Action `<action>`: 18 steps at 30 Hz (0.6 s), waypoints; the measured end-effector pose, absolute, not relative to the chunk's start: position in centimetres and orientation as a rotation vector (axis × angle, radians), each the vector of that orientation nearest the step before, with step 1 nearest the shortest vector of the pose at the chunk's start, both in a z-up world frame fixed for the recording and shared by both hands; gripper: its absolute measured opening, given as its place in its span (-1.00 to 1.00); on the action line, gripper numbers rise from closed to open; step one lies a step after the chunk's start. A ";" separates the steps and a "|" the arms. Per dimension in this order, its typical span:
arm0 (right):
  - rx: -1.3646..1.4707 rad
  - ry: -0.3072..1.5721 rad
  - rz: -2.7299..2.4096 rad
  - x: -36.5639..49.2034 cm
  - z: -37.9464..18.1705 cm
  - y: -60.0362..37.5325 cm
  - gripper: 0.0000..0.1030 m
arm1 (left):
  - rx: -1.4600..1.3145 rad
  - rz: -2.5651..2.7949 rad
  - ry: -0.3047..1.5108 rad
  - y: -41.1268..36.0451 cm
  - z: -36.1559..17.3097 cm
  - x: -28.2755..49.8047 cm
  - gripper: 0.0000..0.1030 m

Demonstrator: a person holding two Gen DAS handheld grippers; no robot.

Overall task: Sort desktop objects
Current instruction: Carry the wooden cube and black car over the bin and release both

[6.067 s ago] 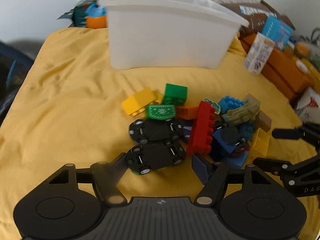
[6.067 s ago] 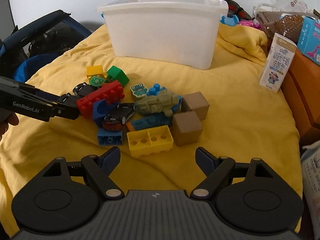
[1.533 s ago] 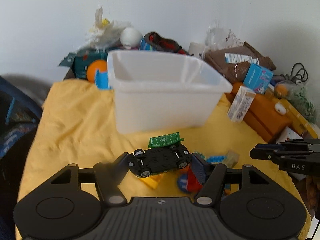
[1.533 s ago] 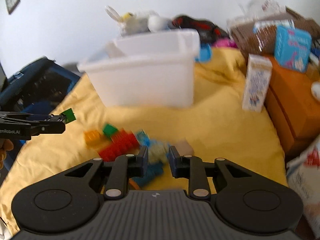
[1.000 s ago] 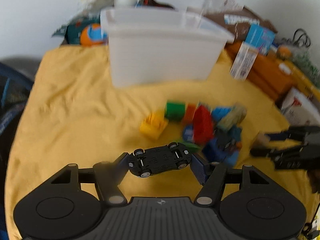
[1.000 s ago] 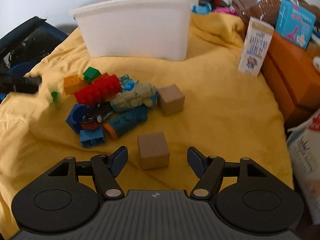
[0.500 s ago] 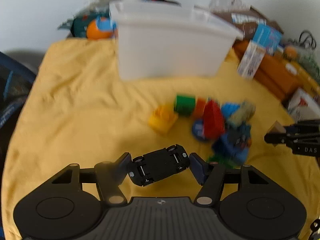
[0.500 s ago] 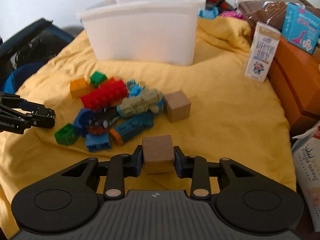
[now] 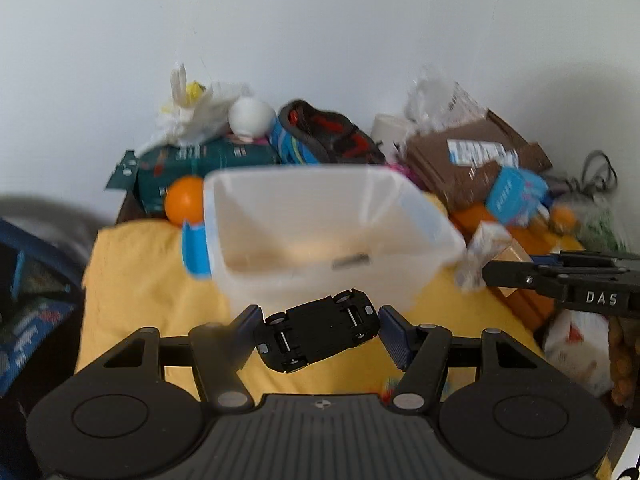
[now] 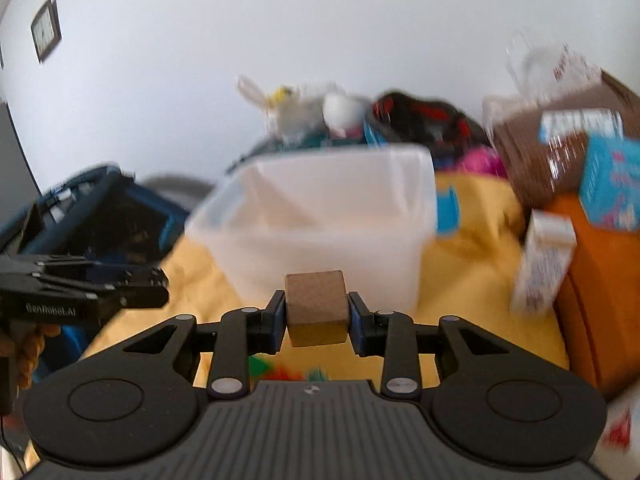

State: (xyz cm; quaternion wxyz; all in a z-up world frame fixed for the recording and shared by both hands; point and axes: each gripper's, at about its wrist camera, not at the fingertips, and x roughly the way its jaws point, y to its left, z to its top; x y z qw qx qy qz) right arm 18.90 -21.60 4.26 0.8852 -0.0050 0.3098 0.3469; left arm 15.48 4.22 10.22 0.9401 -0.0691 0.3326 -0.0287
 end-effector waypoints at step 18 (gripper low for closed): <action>-0.018 0.809 0.668 30.4 8.1 -16.3 -0.32 | -0.149 -0.045 0.815 6.3 12.7 25.9 0.29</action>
